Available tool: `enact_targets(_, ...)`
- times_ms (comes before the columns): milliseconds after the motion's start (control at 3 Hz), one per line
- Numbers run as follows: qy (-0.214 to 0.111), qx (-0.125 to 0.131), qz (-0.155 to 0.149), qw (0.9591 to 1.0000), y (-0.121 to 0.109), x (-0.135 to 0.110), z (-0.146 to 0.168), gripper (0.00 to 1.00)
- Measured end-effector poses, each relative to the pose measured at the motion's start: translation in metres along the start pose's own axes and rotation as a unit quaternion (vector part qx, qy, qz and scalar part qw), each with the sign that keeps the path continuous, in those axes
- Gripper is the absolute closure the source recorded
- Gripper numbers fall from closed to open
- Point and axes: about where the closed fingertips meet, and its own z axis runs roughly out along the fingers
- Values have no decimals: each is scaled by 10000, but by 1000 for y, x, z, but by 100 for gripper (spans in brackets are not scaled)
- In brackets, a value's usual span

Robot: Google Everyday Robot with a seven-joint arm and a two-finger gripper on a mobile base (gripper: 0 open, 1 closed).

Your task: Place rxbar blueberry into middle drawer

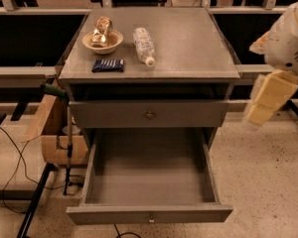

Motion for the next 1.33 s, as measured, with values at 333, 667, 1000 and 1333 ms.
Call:
enact_targets(333, -344, 61, 384, 9986, -15, -34, 28, 0)
enact_targets(667, -985, 167, 783, 9919, -27, -75, 51, 0)
enact_targets(1000, -1662, 259, 912, 9815, -40, -126, 67, 0)
enact_targets(1333, -2096, 311, 898, 9731, -58, -172, 76, 0)
